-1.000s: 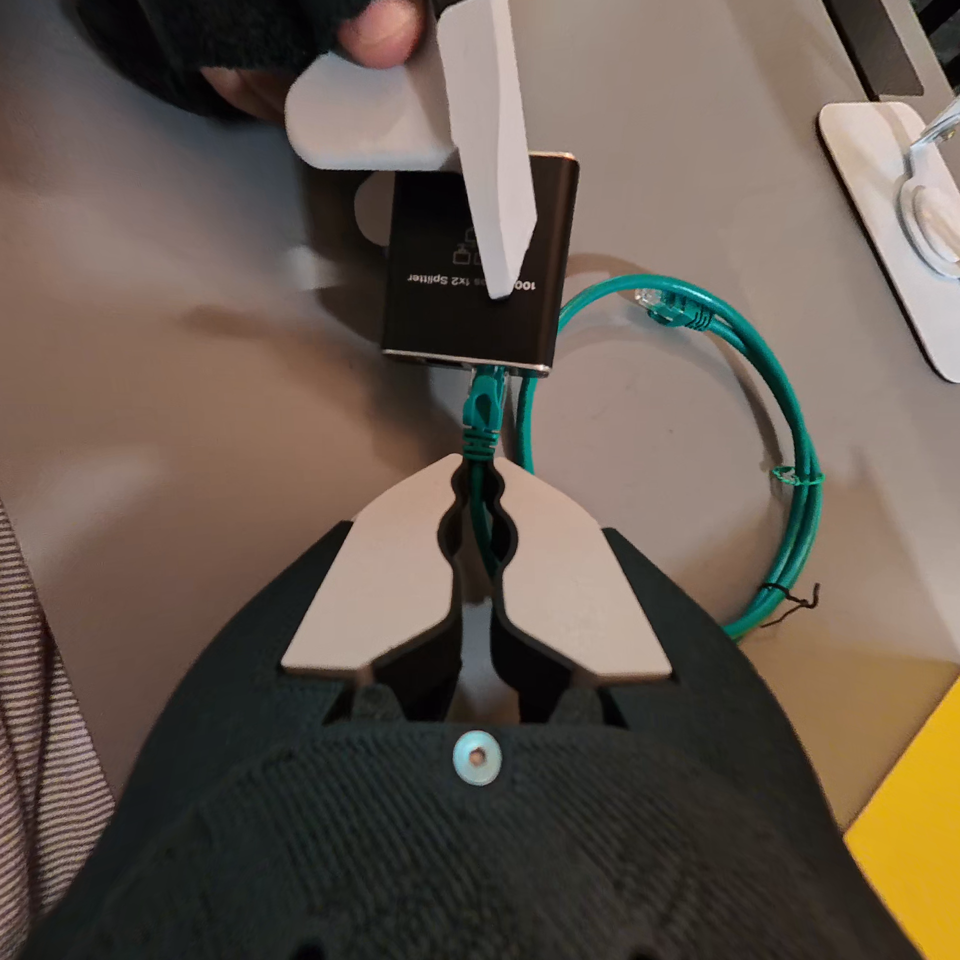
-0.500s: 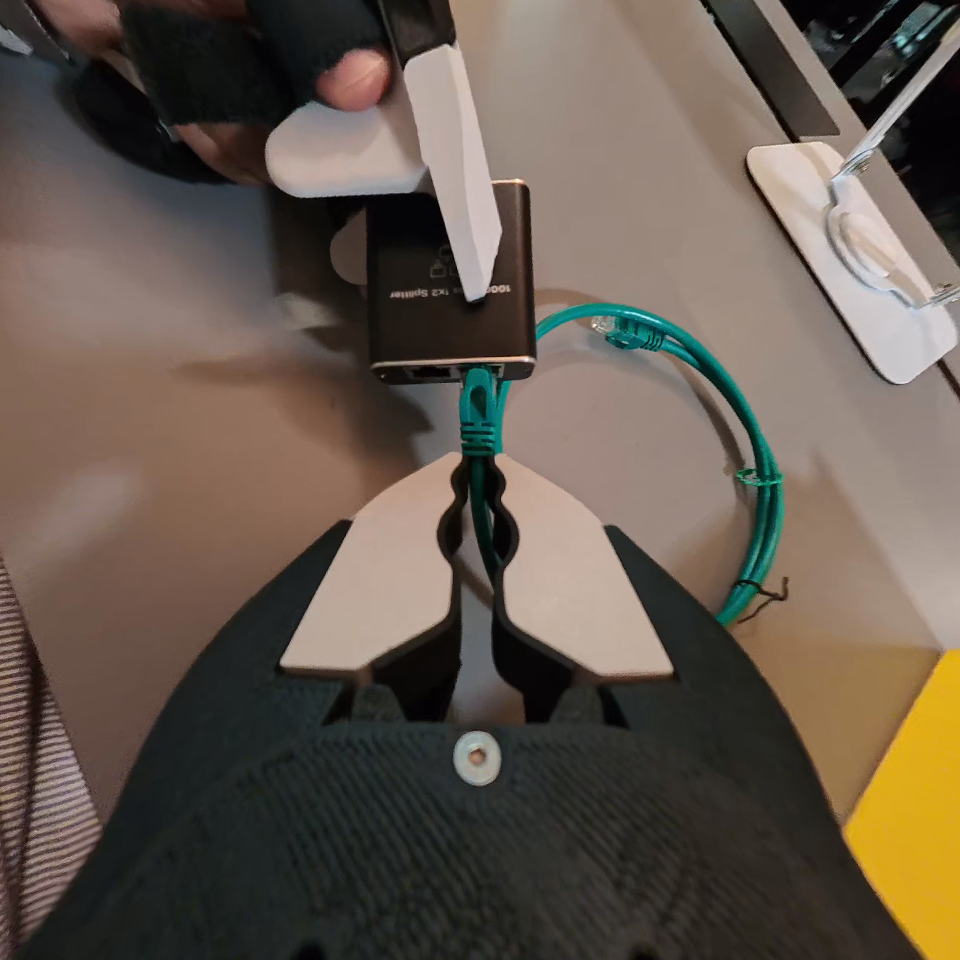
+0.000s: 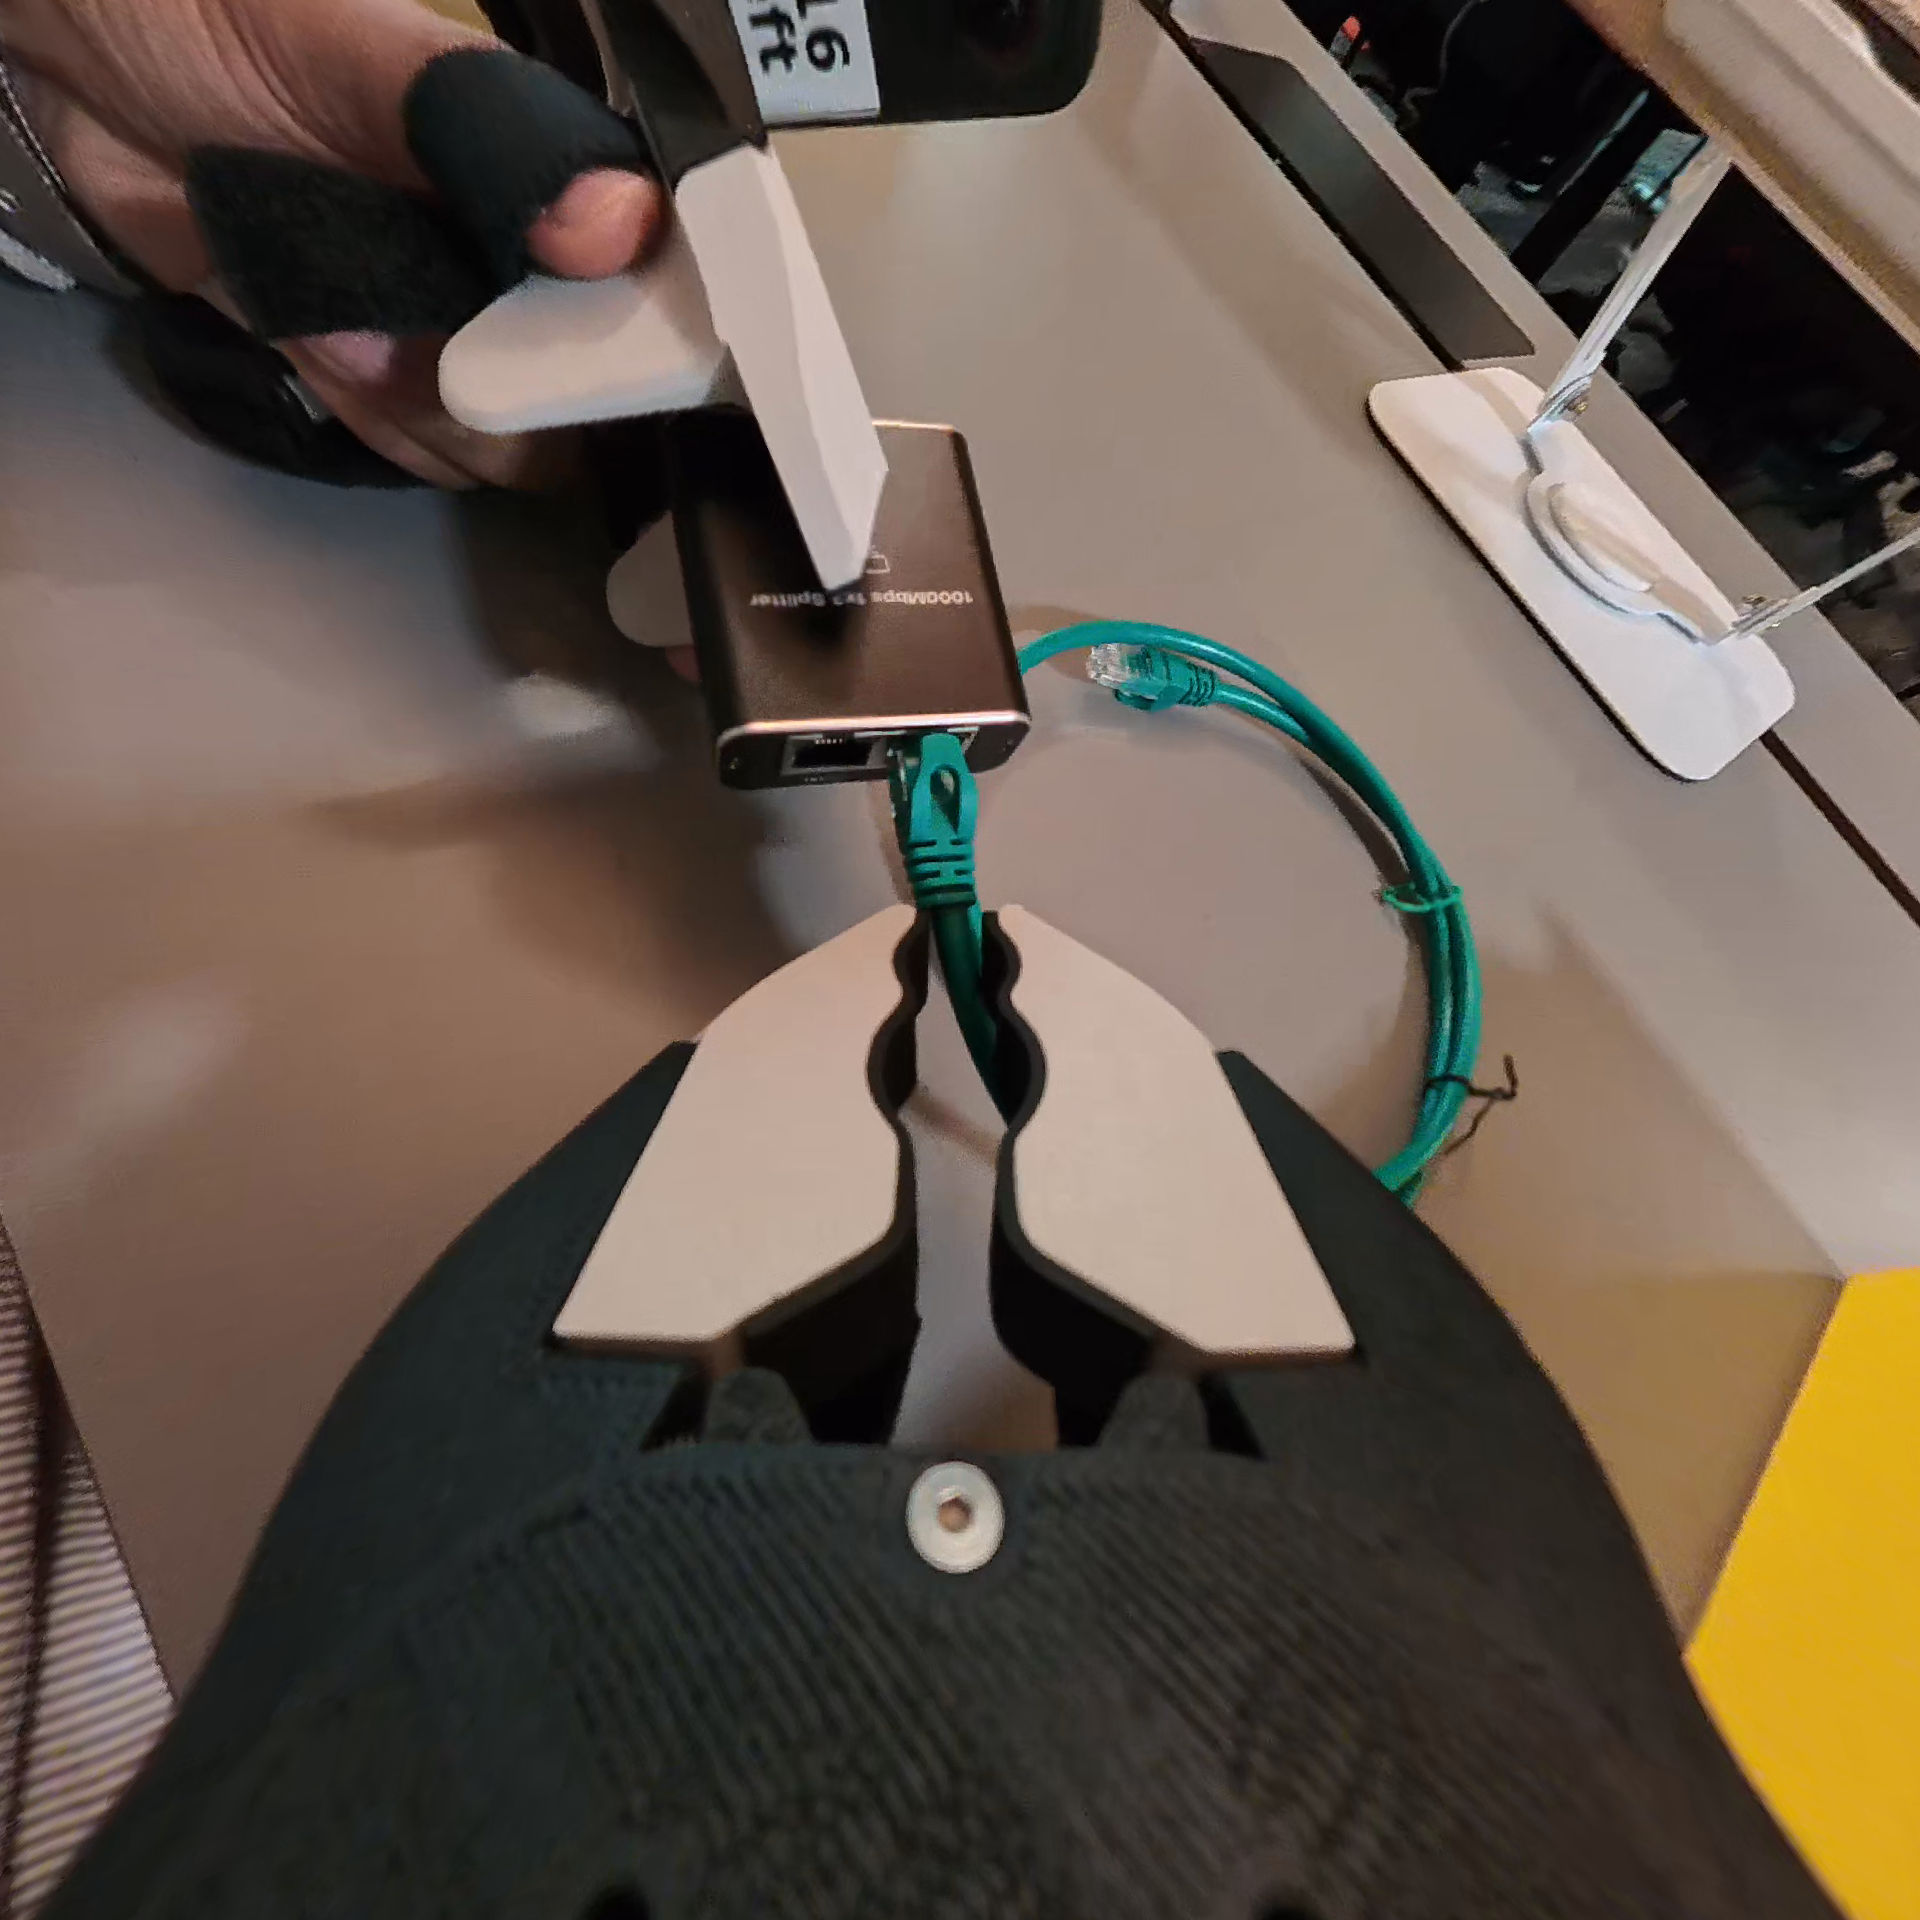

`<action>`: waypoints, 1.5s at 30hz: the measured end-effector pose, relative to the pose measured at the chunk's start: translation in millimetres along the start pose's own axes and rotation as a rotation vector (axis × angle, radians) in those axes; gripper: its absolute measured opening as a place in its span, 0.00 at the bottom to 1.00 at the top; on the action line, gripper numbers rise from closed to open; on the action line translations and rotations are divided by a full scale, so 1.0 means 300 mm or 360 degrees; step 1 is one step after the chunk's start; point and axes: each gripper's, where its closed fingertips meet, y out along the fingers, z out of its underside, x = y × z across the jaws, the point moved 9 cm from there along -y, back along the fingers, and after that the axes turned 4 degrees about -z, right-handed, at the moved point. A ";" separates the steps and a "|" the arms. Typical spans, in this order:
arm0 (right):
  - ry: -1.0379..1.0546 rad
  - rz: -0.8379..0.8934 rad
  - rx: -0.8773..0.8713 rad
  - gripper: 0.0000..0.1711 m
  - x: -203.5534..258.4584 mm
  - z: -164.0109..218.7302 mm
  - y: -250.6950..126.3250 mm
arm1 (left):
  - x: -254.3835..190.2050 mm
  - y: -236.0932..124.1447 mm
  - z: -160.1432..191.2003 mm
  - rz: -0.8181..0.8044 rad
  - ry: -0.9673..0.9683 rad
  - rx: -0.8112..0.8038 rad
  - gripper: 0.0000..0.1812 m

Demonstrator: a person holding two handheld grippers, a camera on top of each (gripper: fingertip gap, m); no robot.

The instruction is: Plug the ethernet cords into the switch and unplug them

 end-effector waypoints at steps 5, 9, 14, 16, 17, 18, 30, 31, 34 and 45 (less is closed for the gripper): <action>-0.0023 0.0010 -0.0036 0.05 0.006 -0.008 -0.006 | 0.002 -0.008 -0.004 0.0064 -0.0049 -0.0019 0.17; -0.0024 0.0027 -0.0055 0.06 0.009 -0.011 -0.009 | -0.001 -0.010 -0.004 0.0077 -0.0046 -0.0019 0.16; 0.0022 0.0080 -0.0150 0.15 -0.002 -0.020 -0.026 | -0.004 -0.016 -0.009 0.0014 0.0005 -0.0080 0.15; 0.0061 0.0091 -0.0238 0.19 -0.008 -0.030 -0.038 | -0.004 -0.020 -0.014 -0.0006 0.0029 -0.0107 0.14; 0.0074 0.0098 -0.0274 0.20 -0.012 -0.033 -0.044 | -0.004 -0.023 -0.017 -0.0011 0.0039 -0.0123 0.14; 0.0084 0.0109 -0.0304 0.20 -0.017 -0.035 -0.048 | -0.004 -0.027 -0.020 -0.0017 0.0047 -0.0147 0.13; 0.0191 0.0218 -0.0380 0.19 -0.079 -0.016 -0.037 | 0.020 -0.045 -0.067 0.0080 -0.0017 -0.0314 0.13; 0.0205 0.0233 -0.0372 0.19 -0.084 -0.009 -0.036 | 0.021 -0.042 -0.072 0.0088 -0.0022 -0.0311 0.13; 0.0239 0.0210 -0.0396 0.20 -0.090 0.004 -0.043 | 0.030 -0.031 -0.085 0.0115 -0.0058 -0.0288 0.13; 0.0158 -0.0001 -0.0686 0.26 -0.045 -0.063 -0.071 | 0.037 -0.043 -0.088 0.0168 -0.0131 -0.0350 0.13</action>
